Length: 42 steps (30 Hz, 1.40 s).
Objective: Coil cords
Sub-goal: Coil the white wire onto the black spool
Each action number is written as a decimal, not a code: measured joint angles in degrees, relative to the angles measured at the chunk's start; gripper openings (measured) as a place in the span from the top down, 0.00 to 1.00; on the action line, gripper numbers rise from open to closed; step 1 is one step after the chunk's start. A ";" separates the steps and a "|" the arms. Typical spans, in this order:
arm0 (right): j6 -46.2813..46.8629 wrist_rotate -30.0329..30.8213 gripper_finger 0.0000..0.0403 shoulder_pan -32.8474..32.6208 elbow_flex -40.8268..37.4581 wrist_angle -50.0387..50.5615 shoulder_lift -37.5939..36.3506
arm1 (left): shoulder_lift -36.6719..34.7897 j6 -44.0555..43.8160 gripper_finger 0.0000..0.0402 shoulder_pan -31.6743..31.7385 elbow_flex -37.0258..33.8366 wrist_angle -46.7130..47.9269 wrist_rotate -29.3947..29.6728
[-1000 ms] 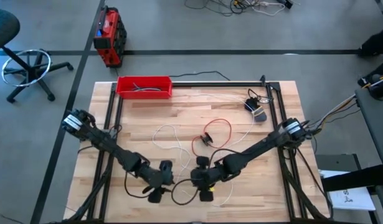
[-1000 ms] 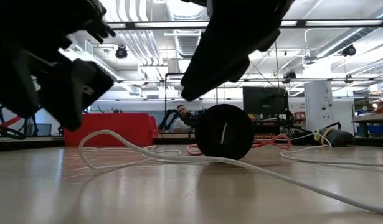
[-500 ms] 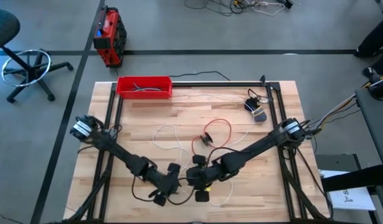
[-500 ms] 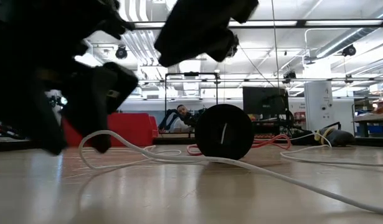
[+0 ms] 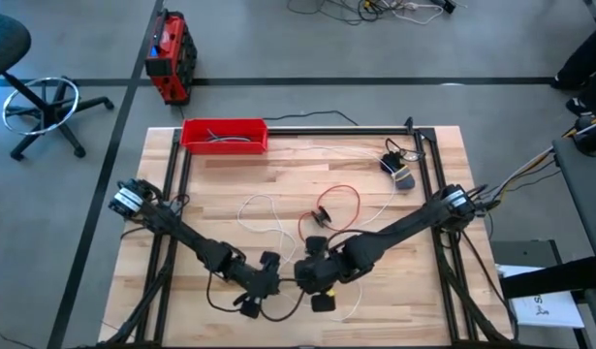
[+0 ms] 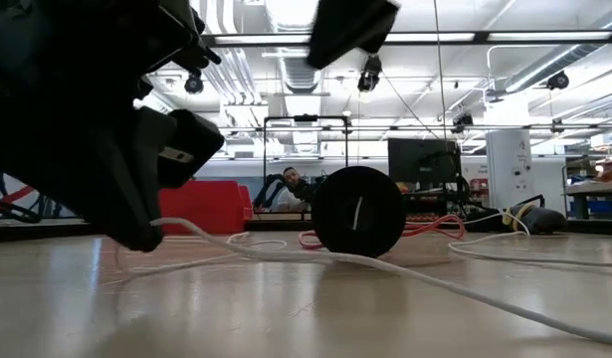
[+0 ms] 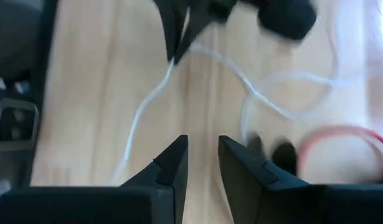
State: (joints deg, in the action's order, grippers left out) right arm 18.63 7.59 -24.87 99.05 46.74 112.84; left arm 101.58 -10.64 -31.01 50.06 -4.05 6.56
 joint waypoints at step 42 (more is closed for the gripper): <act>18.47 10.63 0.97 -10.29 18.61 38.67 -2.08 | 13.84 16.63 0.44 18.76 47.76 45.37 -3.03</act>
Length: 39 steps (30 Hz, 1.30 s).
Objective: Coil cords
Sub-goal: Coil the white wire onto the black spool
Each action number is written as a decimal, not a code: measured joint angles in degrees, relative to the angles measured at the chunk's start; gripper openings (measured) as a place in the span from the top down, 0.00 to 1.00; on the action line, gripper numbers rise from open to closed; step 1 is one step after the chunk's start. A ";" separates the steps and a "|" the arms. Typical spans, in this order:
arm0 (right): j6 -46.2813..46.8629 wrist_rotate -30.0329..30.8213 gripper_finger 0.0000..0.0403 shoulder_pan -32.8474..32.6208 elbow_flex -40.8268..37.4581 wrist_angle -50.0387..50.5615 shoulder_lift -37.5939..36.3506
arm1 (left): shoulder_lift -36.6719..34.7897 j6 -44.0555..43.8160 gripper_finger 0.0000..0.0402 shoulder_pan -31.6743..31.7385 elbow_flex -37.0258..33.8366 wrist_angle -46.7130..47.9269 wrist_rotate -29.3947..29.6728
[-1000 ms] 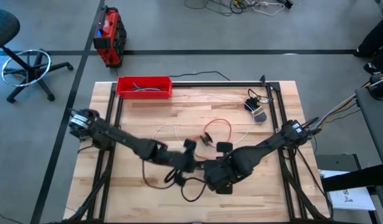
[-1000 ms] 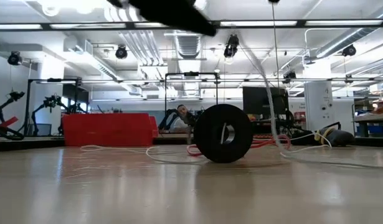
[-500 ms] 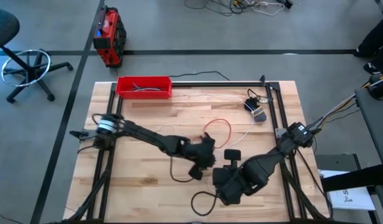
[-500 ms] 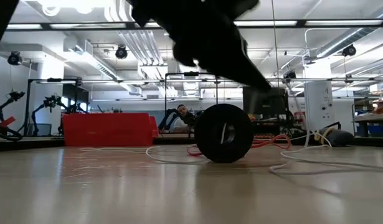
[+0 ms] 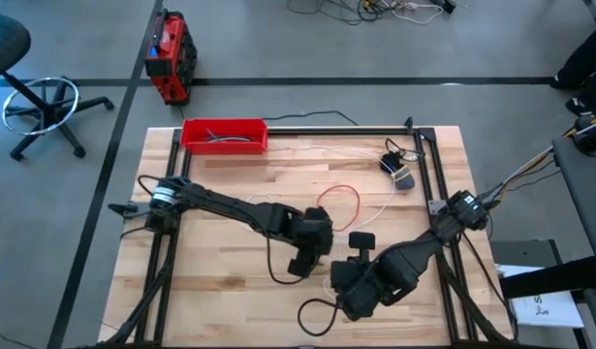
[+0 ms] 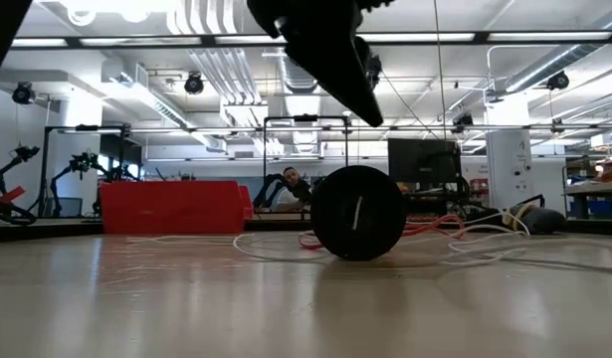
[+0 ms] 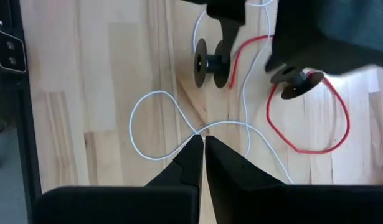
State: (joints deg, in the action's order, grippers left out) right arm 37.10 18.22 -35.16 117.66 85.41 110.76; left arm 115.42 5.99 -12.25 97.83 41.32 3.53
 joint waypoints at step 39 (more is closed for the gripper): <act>-1.13 16.66 1.00 -3.50 -1.44 -0.89 -6.99 | -38.49 -10.10 1.00 -4.93 -42.56 -41.61 11.70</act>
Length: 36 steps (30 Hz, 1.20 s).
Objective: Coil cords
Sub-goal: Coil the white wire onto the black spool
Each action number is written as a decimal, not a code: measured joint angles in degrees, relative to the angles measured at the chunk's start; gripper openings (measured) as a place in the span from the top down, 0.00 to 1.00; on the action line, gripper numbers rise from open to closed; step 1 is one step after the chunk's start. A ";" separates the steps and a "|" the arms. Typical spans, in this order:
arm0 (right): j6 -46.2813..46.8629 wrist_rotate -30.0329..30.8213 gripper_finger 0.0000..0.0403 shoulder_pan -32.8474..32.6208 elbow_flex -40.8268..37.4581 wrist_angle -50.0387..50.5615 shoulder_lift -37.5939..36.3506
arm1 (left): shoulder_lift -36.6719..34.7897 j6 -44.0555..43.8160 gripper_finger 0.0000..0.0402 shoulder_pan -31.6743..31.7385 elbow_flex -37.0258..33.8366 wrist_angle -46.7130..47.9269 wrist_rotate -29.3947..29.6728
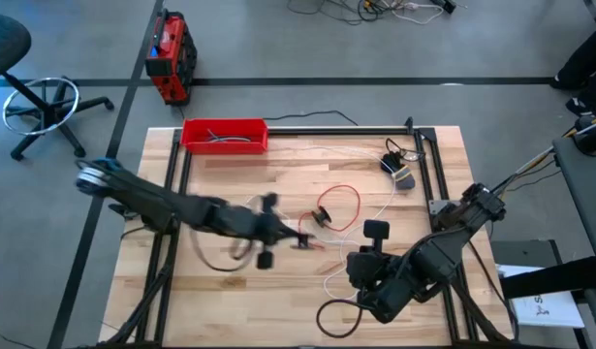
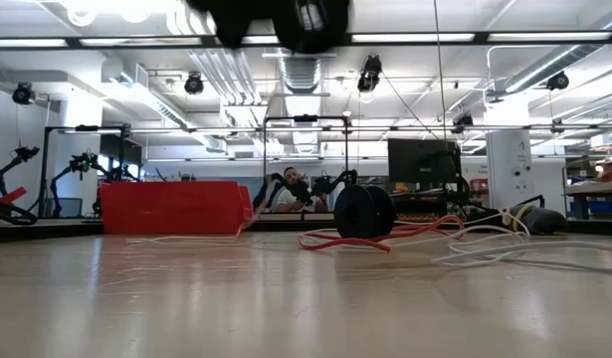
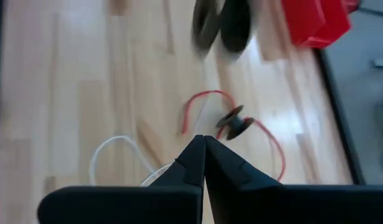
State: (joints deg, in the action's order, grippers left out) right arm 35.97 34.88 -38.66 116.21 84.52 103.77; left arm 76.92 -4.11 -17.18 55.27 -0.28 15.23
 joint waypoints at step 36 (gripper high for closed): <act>-47.94 -15.59 0.69 23.28 -11.57 -83.29 3.22 | -34.88 7.95 1.00 -5.78 -24.00 -33.18 -5.73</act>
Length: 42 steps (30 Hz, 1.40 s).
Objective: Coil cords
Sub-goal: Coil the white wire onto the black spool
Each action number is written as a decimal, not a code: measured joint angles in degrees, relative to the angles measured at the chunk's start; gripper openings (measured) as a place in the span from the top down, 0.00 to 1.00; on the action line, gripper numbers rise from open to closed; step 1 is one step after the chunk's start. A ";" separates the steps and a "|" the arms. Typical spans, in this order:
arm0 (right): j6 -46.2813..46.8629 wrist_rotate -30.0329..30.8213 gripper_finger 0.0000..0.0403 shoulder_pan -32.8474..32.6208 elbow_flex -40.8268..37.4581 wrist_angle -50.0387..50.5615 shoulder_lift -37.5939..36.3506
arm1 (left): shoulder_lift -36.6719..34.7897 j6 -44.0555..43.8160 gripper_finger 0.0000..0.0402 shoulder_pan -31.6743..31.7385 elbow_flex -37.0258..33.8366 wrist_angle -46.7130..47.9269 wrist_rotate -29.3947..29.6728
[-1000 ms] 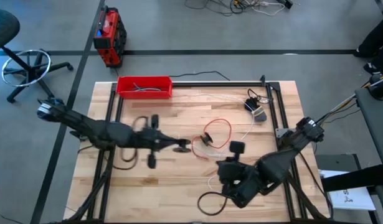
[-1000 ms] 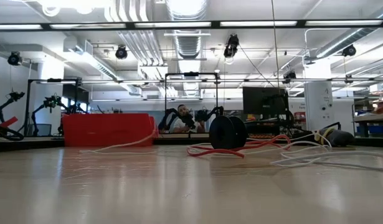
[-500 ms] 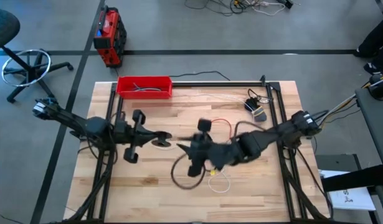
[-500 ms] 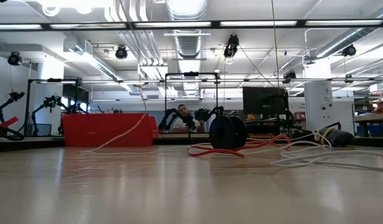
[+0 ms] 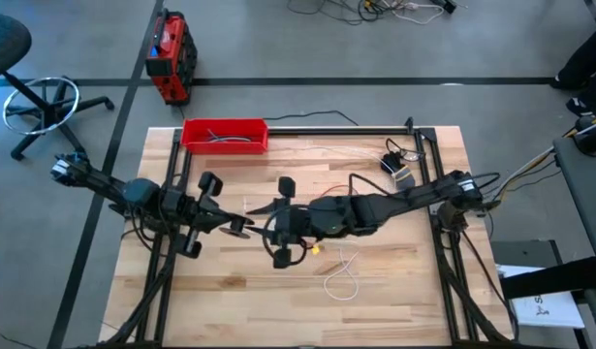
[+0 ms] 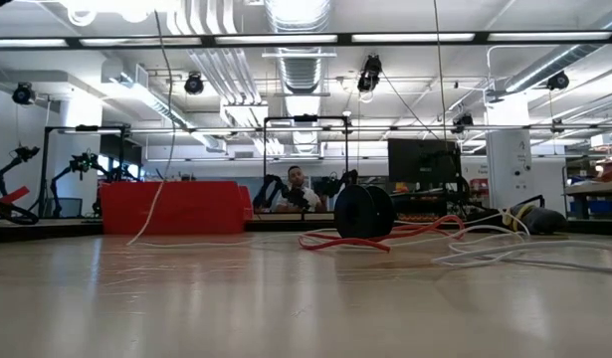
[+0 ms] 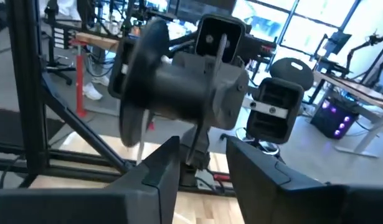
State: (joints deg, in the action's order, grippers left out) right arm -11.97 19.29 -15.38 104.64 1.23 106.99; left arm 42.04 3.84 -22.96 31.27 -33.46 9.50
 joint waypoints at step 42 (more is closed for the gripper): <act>3.02 -7.51 1.00 10.68 -33.34 -61.14 -4.45 | 1.00 -6.38 0.50 -2.05 -0.76 16.43 16.57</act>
State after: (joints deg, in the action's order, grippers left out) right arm -8.95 11.78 -4.69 71.30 -59.91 102.54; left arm 43.05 -2.55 -25.01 30.50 -17.02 26.06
